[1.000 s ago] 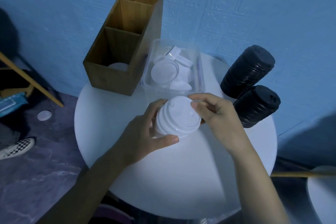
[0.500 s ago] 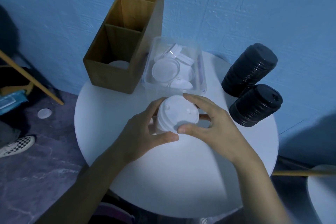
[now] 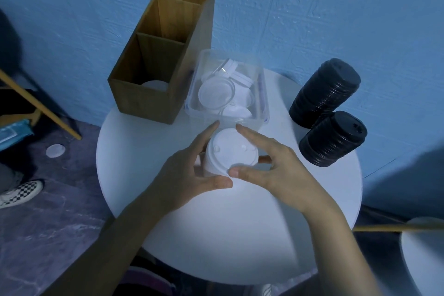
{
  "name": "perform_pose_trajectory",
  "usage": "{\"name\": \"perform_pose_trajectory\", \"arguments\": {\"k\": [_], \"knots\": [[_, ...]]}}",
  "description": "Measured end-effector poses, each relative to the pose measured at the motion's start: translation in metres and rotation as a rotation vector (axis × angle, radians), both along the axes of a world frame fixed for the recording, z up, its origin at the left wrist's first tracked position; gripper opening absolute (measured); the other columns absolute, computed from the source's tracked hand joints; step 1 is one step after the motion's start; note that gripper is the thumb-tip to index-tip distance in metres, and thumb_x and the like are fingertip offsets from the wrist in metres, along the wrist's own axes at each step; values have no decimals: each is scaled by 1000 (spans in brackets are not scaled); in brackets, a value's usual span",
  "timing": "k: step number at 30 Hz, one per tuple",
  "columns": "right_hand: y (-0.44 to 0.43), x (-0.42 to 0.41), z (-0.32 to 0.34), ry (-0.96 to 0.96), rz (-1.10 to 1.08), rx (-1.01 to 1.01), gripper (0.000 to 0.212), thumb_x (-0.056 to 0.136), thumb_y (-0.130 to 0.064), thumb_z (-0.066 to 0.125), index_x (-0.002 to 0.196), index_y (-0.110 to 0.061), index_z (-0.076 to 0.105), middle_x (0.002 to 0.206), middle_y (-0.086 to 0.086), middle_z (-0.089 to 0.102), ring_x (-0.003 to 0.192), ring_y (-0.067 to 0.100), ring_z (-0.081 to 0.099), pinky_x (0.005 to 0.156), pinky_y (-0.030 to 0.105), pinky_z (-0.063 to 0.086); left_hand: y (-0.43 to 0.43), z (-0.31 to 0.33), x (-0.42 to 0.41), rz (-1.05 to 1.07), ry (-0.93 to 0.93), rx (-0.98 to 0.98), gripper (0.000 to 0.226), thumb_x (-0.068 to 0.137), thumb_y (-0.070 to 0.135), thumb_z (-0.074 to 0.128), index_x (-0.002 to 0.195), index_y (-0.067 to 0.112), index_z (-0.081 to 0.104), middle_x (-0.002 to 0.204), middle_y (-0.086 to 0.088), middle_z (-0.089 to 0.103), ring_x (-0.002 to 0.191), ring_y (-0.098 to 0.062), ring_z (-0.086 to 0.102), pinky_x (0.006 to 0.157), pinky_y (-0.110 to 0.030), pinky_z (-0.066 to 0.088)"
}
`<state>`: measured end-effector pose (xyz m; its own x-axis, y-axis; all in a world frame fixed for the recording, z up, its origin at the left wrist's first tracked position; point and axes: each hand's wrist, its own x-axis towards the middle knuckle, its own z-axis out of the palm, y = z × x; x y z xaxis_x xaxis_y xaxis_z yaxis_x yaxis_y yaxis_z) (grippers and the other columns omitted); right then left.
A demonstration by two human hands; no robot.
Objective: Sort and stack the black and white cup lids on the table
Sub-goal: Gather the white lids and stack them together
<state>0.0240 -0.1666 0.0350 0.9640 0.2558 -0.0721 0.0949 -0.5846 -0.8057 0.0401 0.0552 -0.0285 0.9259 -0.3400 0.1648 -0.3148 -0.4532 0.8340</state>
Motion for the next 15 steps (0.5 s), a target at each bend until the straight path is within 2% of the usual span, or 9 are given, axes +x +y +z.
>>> {"name": "perform_pose_trajectory", "arguments": {"k": [4,8,10,13,15], "knots": [[1,1,-1,-16,-4,34,79,69,-60,85,138,-59,47,134,-22,60,122,4,59,105,38,50,0,0,-2,-13,6,-15,97,64,71,73,139,78,13,131,60,35,121,23,46,94,-5,45],[-5,3,-3,19,25,68,75,71,-59,84,136,-55,48,138,-20,59,120,10,63,105,43,51,1,-1,-1,-13,27,-36,72,76,69,62,137,77,24,132,52,46,121,18,52,100,-11,46],[-9,3,-1,69,57,95,70,81,-45,84,139,-55,47,139,-23,58,113,11,68,107,43,50,1,-1,-1,3,27,-39,65,80,68,59,136,75,27,132,49,49,120,17,53,102,-16,48],[-13,2,3,114,88,178,69,88,-23,80,146,-44,48,140,-23,58,112,7,70,109,41,50,1,-3,-2,10,28,-54,64,81,67,59,138,71,29,134,43,52,122,12,55,105,-28,52],[-13,3,3,115,85,205,68,89,-15,78,147,-37,49,141,-18,59,115,2,67,109,41,50,2,-4,-1,3,31,-61,66,81,67,59,139,69,29,135,44,49,124,13,53,104,-26,51]]}}
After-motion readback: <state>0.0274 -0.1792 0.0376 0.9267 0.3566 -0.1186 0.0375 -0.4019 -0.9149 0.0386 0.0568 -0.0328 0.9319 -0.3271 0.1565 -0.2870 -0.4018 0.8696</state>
